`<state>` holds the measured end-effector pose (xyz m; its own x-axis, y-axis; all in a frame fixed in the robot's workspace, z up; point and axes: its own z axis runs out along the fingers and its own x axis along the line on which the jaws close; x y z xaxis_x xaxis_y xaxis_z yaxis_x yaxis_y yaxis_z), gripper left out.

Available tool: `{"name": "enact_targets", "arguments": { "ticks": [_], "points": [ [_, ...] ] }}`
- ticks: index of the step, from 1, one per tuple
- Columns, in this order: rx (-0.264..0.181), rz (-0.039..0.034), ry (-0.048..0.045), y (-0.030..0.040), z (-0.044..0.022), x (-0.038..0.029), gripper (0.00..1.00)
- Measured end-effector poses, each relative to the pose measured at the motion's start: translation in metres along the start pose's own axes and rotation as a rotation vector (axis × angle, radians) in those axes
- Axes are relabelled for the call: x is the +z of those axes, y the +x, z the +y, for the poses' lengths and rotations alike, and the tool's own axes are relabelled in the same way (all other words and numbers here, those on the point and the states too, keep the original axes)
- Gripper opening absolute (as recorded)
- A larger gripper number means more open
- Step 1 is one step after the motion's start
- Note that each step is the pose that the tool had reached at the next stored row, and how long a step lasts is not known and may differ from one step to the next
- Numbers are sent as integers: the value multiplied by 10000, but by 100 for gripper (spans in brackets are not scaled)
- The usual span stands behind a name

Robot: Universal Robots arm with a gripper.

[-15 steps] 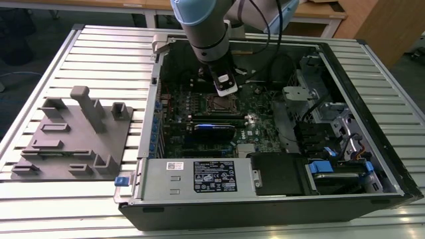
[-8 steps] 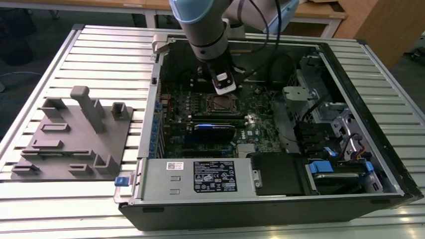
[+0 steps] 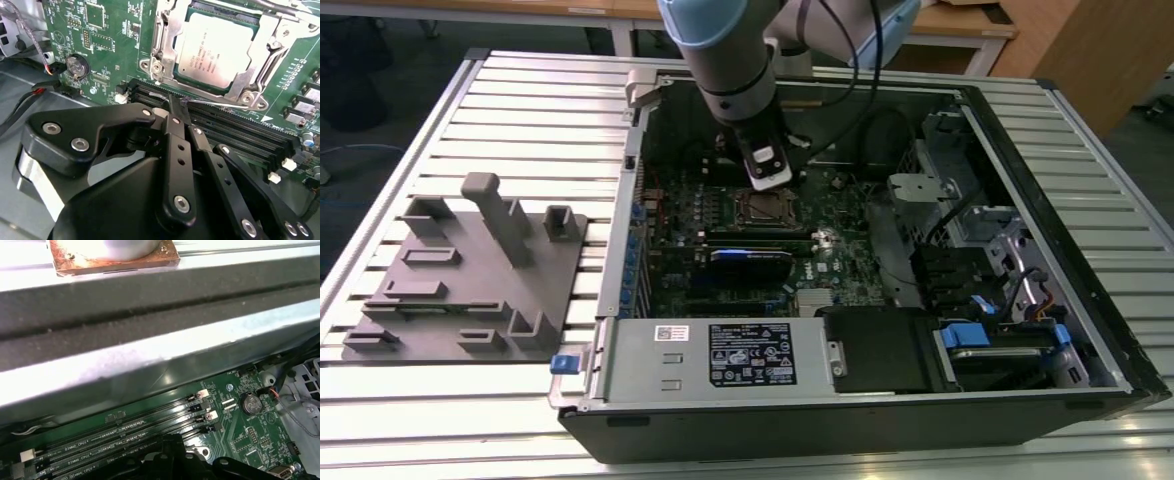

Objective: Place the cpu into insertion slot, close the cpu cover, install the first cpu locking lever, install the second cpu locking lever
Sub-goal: 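Install the first cpu locking lever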

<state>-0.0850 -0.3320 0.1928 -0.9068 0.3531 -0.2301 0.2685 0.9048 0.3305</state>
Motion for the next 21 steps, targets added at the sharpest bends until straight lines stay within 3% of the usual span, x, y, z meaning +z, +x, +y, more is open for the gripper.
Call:
{"name": "enact_targets", "arguments": {
  "ticks": [21],
  "points": [
    [-5,-33,76,15,-22,71,10]
  ]
}}
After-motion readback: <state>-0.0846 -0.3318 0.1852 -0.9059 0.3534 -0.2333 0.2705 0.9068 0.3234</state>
